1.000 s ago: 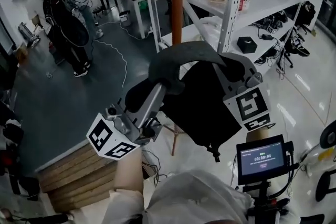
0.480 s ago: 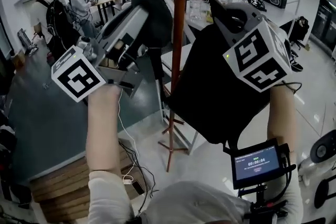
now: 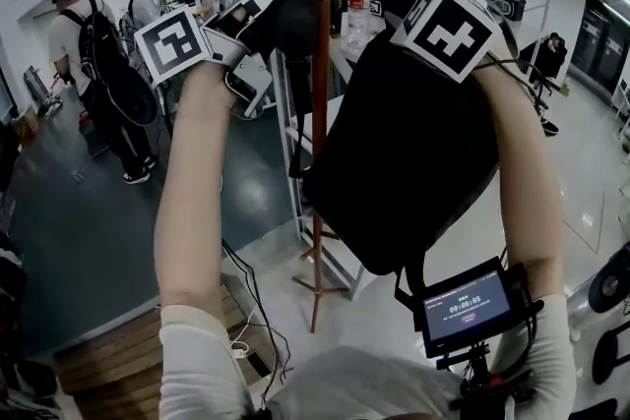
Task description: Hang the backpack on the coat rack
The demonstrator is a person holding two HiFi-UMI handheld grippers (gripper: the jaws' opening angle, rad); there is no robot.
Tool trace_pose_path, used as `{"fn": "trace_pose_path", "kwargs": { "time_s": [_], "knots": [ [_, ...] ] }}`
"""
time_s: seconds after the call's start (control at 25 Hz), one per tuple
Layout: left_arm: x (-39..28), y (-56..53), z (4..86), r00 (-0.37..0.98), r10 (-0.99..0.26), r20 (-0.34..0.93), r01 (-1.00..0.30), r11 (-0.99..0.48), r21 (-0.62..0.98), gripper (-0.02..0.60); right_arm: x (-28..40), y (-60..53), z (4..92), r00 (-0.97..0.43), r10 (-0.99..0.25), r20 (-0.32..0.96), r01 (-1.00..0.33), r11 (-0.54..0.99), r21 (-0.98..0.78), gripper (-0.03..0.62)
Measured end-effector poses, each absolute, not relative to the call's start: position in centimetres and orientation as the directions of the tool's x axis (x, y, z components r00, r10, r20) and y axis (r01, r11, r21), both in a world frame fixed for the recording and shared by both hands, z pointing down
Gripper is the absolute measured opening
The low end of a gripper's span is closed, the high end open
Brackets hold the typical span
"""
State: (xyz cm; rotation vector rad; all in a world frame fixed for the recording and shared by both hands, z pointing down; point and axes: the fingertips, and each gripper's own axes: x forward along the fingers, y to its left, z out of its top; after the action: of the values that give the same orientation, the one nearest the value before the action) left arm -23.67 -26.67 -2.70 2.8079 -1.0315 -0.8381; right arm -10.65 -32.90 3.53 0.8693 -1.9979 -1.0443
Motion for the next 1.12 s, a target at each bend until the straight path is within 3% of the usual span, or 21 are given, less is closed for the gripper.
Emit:
{"fn": "trace_pose_path", "kwargs": {
  "time_s": [0.32, 0.64, 0.92, 1.12],
  "knots": [
    [-26.1, -31.7, 0.1, 0.663, -0.622, -0.418, -0.517, -0.783, 0.346, 0.057, -13.0, -36.0, 6.1, -0.522, -0.768, 0.373, -0.190, 0.530, 0.827, 0.051],
    [-24.0, -34.5, 2.9, 0.699, -0.620, -0.356, -0.481, -0.776, 0.407, 0.057, -13.9, -36.9, 9.2, -0.567, -0.702, 0.432, -0.197, 0.624, 0.756, 0.051],
    [-25.9, -37.3, 0.0, 0.653, -0.644, -0.400, -0.512, -0.763, 0.393, 0.057, -13.4, -39.2, 7.0, -0.619, -0.705, 0.345, -0.309, 0.624, 0.718, 0.049],
    [-25.6, -40.9, 2.1, 0.684, -0.654, -0.323, -0.473, -0.735, 0.487, 0.057, -14.0, -39.1, 8.7, -0.582, -0.676, 0.451, -0.254, 0.679, 0.689, 0.051]
  ]
}}
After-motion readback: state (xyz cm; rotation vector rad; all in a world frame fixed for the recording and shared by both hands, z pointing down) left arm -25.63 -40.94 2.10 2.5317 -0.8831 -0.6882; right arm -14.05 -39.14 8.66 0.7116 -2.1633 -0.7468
